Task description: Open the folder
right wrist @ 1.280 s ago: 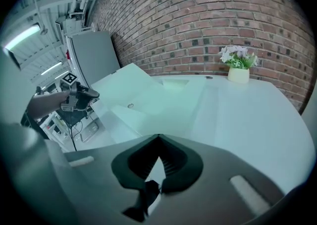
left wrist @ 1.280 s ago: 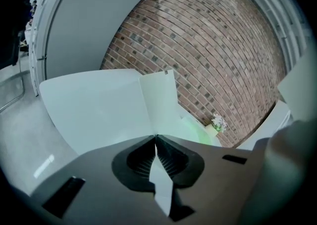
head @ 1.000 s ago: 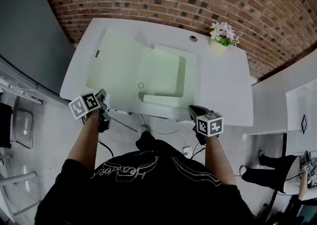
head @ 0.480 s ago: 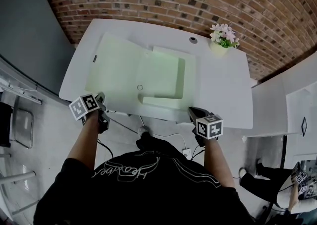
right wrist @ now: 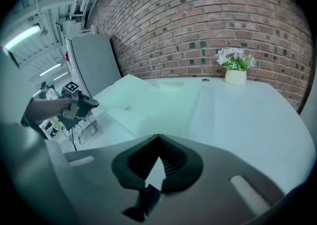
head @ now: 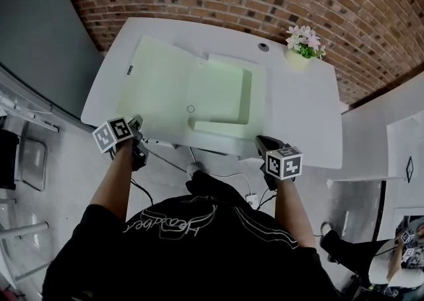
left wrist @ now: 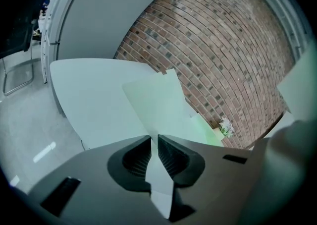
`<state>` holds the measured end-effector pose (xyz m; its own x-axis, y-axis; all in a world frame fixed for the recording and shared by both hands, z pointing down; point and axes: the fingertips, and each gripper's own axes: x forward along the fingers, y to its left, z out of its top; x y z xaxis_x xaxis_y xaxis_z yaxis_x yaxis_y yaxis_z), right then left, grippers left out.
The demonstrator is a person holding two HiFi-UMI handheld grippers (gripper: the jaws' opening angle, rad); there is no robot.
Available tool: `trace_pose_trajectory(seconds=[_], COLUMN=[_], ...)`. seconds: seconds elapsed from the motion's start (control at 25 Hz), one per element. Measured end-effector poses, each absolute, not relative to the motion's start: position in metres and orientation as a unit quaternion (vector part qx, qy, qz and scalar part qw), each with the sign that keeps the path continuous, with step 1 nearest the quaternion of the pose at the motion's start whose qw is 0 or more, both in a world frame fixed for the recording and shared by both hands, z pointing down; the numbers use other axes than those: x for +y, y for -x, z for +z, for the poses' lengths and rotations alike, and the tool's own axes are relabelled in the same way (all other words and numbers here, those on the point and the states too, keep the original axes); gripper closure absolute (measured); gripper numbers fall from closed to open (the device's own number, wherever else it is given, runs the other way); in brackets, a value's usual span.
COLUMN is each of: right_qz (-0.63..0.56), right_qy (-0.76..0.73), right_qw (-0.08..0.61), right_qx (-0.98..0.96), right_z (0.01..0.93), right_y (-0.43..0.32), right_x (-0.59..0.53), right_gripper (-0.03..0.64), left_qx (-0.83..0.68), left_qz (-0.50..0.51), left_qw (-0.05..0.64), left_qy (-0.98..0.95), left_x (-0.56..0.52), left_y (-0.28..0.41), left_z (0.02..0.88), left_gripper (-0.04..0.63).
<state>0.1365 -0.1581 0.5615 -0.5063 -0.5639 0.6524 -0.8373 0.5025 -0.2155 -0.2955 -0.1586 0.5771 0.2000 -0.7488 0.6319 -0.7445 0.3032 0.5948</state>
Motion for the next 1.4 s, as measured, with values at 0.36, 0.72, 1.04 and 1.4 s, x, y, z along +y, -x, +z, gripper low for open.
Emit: trace_pose_trajectory(seconds=[0.36,0.72,1.04,1.4], right_qz=[0.273,0.261,0.239,0.202], right_qy=[-0.434,-0.46,-0.421,-0.351], right_qw=[0.283,0.23,0.162,0.104], right_qx=[-0.811,-0.817,-0.86,-0.908], right_z=[0.563,0.528,0.477,0.397], right_y=[-0.138,-0.141,-0.139,-0.142], right_x=[-0.161,-0.148,-0.108,-0.054], right_gripper=[0.615,0.614,0.614,0.614], left_qx=[-0.617,-0.574,-0.533,-0.482], left_qz=[0.002,-0.011,-0.009,-0.011], left_qw=[0.474,0.459,0.397,0.371], left_qy=[-0.628,-0.678,-0.747,-0.794], left_x=[-0.159,-0.16,-0.151,-0.096], left_y=[0.282,0.255,0.223,0.167], left_z=[0.55,0.512,0.468,0.42], left_gripper=[0.575,0.575,0.574,0.574])
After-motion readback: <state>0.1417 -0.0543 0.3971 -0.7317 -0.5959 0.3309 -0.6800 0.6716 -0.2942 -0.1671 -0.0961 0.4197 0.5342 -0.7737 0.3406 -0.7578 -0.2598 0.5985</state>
